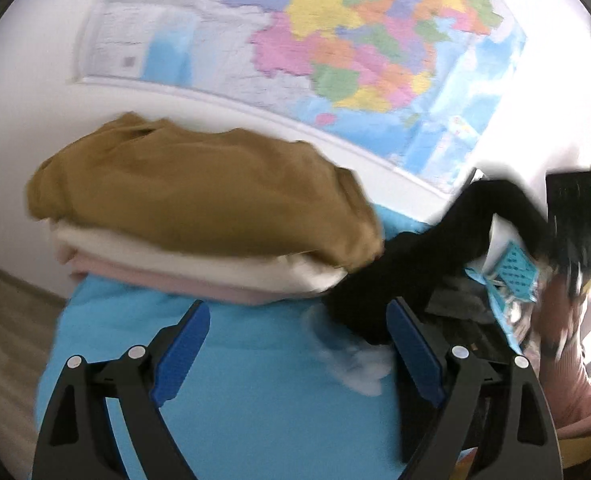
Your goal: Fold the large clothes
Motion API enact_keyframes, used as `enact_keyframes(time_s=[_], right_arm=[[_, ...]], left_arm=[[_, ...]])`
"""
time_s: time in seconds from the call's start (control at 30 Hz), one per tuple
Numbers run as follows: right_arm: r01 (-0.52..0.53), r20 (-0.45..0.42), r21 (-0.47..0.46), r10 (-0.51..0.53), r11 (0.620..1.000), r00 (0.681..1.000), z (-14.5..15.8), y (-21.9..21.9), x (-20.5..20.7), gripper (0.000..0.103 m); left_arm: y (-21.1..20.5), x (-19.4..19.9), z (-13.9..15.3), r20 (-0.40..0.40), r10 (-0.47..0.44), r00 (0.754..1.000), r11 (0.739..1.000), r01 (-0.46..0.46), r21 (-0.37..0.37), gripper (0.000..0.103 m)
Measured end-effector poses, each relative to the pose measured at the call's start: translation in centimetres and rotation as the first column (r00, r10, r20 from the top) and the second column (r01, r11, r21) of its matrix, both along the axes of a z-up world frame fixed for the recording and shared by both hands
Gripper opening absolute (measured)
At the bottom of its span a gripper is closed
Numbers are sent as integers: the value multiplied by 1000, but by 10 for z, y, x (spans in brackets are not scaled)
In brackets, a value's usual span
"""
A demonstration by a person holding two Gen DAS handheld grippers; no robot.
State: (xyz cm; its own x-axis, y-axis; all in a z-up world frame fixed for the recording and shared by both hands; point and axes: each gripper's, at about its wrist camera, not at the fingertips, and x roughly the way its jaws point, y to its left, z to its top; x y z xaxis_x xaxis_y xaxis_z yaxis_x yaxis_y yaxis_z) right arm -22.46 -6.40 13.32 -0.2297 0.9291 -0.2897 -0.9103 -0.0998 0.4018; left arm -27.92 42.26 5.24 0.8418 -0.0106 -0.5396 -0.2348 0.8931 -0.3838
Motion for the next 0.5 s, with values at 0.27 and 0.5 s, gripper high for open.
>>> enact_keyframes(time_s=[0.27, 0.5], right_arm=[[384, -121, 66, -375, 921, 919, 29, -141, 130, 5], [586, -312, -221, -626, 779, 714, -97, -247, 206, 11]], left_arm=[[-81, 108, 1, -29, -253, 967, 966, 254, 56, 88], [-159, 208, -46, -233, -336, 913, 910, 379, 171, 88]])
